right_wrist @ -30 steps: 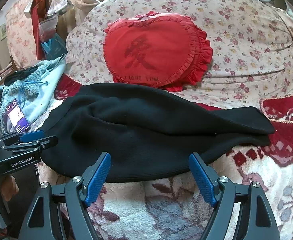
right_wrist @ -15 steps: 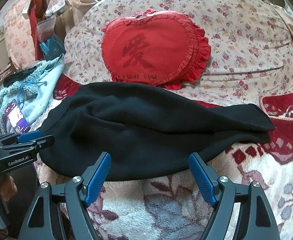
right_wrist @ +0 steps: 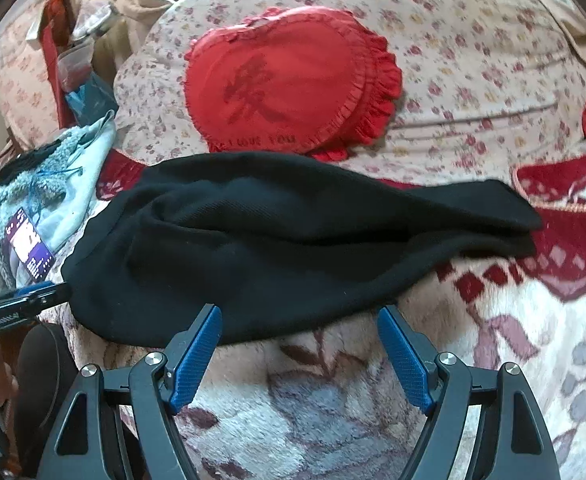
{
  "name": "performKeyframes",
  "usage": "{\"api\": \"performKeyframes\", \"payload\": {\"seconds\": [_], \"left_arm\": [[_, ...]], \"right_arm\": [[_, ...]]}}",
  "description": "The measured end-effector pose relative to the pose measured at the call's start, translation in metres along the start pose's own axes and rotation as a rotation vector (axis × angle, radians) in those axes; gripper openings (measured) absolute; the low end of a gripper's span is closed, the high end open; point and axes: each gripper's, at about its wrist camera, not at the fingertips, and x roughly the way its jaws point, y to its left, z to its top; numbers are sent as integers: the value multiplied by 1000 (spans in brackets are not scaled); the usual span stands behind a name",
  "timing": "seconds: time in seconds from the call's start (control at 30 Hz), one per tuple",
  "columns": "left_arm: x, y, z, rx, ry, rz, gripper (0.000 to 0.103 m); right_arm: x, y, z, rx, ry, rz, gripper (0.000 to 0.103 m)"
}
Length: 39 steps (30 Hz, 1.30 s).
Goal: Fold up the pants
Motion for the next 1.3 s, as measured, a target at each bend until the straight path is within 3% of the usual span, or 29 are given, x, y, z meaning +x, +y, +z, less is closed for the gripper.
{"api": "performKeyframes", "payload": {"seconds": [0.33,0.43,0.63,0.73,0.83,0.87,0.9,1.0,1.17,1.3], "left_arm": [[37,37,-3,-241,85,-76,46],[40,41,1,-292,58,-85,46],[49,40,24,-290,41,-69,46],[58,39,31,-281,51,-58,46],[61,39,34,-254,49,-47,42],[60,38,36,-236,41,-41,26],[59,36,40,-216,38,-36,17],[55,36,52,-188,26,-57,15],[34,47,72,-136,-50,-49,14],[35,64,68,-128,-59,20,14]], "right_arm": [[21,-20,-8,155,64,90,79],[31,-20,-8,175,77,112,79],[46,-25,0,240,49,153,79],[53,-30,8,265,32,148,66],[57,-34,10,267,23,109,36],[59,-34,10,263,24,98,24],[60,-35,10,261,27,93,17],[56,-28,11,247,41,99,10],[33,1,14,181,46,135,9],[27,33,1,127,92,189,9]]}}
